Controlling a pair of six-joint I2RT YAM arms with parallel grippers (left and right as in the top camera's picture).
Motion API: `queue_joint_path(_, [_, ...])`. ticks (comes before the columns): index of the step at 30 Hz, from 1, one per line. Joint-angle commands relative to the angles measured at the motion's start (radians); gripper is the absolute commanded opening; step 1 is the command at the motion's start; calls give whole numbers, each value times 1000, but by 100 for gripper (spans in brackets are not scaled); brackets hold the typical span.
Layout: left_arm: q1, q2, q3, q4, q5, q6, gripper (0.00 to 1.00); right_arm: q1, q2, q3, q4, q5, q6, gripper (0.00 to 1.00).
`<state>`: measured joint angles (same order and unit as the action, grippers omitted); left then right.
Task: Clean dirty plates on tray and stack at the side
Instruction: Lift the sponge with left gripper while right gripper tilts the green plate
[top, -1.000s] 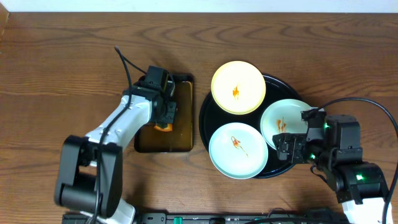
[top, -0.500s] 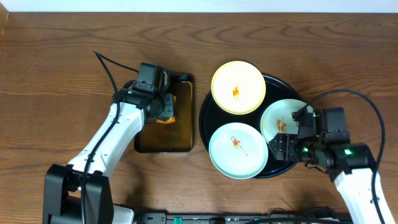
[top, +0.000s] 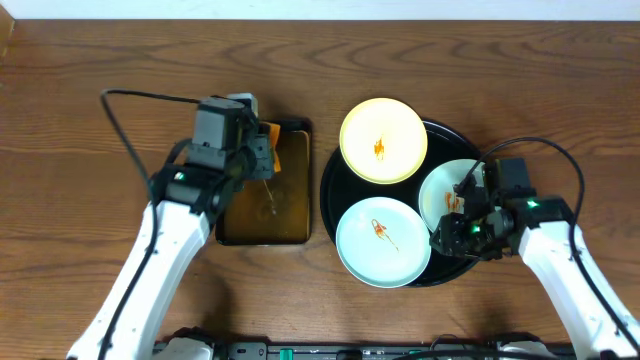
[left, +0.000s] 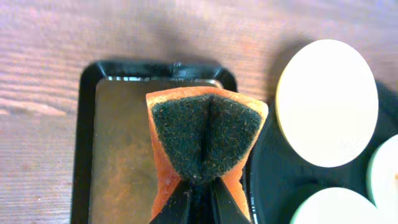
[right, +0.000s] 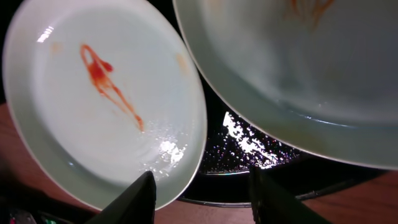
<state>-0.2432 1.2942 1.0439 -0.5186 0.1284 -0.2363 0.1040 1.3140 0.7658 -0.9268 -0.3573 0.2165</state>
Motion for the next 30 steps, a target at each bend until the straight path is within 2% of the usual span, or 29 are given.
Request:
queue_joint_path(1, [0,-56,9,6,2,-9,7,-4,45,16,0,-18,0,45])
queue_joint_path(8, [0,-97,9,9,2,-9,7,36,114,10,52,-28,0,35])
queue_joint_path(17, [0,-111,9,16,2,-9,7,81,145,-47,189,-31,68,34])
queue_joint_path(23, [0,-113,9,16,2,-9,7,81,145,-80,196,-32,77,33])
queue_joint_path(28, [0,-113,9,14,2,-9,7,81,145,-141,268,-53,113,25])
queue_joint_path(30, [0,-113,9,12,2,-9,7,81,145,-161,302,-71,113,19])
